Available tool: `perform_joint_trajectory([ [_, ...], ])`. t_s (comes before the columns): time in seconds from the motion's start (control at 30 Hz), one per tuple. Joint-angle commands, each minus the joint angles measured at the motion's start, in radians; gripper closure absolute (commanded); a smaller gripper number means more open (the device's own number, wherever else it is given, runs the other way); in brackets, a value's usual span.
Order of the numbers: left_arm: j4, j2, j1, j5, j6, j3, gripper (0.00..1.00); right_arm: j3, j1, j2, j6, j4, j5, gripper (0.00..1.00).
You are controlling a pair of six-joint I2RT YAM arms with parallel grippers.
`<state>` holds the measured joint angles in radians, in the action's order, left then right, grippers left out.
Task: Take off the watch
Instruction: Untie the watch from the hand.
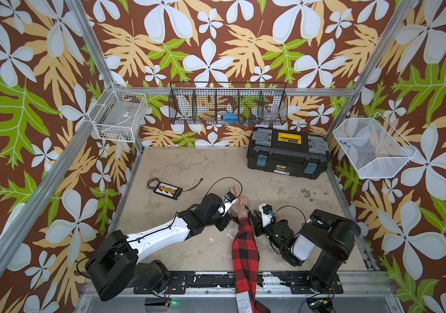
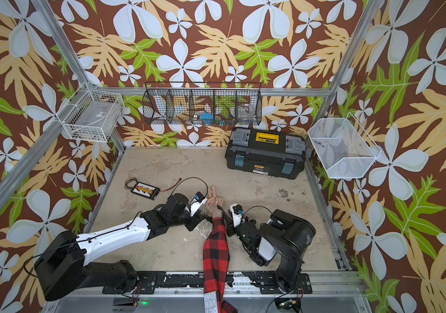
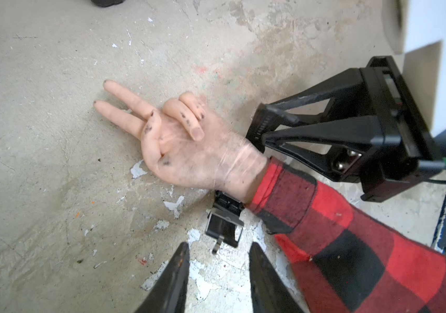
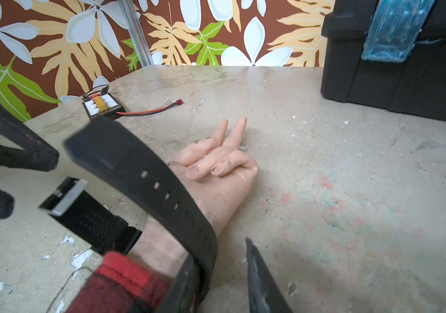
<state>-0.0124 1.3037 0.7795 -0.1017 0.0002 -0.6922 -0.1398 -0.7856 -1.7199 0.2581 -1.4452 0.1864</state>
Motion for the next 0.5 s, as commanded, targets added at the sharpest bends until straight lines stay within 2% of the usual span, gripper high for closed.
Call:
perform_joint_trajectory([
  [0.0, 0.068, -0.021, -0.002, -0.008, -0.071, 0.011, 0.60, -0.018, -0.002, 0.092, -0.006, 0.198, 0.003, 0.64],
  [0.27, 0.083, -0.104, -0.012, 0.044, -0.114, 0.032, 0.58, -0.099, -0.002, 0.382, 0.053, 0.635, -0.005, 0.50],
  [0.47, 0.060, -0.177, -0.118, -0.013, -0.161, 0.041, 0.57, -0.200, -0.006, 0.581, 0.143, 1.020, -0.001, 0.48],
])
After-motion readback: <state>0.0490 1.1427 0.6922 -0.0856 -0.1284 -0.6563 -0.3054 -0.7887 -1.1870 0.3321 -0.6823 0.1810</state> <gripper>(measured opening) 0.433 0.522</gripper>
